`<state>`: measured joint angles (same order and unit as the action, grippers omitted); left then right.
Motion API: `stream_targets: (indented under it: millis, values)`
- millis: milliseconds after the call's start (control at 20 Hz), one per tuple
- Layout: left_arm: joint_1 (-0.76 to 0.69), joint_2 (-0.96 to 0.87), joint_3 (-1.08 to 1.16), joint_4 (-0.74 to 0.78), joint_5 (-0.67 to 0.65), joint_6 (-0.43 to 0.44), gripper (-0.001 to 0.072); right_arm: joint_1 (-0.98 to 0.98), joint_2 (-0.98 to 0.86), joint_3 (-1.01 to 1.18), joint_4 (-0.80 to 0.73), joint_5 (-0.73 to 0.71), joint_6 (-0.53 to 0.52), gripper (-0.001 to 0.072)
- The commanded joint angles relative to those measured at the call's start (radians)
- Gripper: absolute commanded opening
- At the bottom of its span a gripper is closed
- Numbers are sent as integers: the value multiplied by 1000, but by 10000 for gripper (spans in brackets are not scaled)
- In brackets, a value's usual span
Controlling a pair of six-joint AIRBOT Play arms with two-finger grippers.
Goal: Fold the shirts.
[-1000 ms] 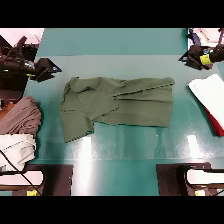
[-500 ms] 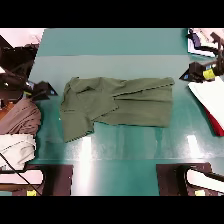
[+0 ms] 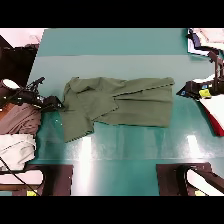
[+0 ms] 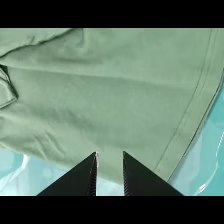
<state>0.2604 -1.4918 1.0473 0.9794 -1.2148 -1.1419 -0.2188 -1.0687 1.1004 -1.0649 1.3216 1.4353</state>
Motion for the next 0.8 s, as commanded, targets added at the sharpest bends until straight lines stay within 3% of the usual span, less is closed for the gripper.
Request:
stream_targets:
  millis: [0, 50, 100, 150, 200, 250, 400, 450, 500, 550, 650, 750]
  values:
    - [-32, -1, -21, -9, 50, 16, 705, 1, 35, -48, 0, -5, -1, 192]
    - [-34, -1, -21, -15, 59, 15, 702, 0, 37, -48, -1, 5, -1, 192]
    - [-34, -1, -21, -20, 56, 14, 495, 0, 37, -49, -1, 16, -1, 192]
    - [-34, -1, -21, -21, 52, 14, 239, 0, 36, -49, -6, 25, -1, 194]
    - [-34, -1, -21, -22, 46, 14, 74, 0, 36, -49, -10, 32, -1, 194]
    - [-34, -1, -17, -23, 29, 13, 28, 0, 35, -49, -10, 39, -1, 195]
    - [-34, 15, 29, -22, -27, 13, 27, 0, -3, -49, -11, 92, 8, 204]
    - [-34, 29, 44, -22, -37, 13, 27, 0, -31, -49, -11, 124, 15, 248]
    - [-34, 49, 58, -23, -41, 13, 27, 0, -64, -49, -11, 159, 17, 440]
    - [-34, 67, 68, -22, -43, 14, 27, 0, -98, -49, -11, 195, 25, 531]
    - [-34, 104, 74, -22, -46, 16, 27, 0, -164, -53, -11, 235, 27, 530]
    - [-34, 122, 73, -21, -53, 16, 27, 0, -185, -125, -11, 186, 41, 495]
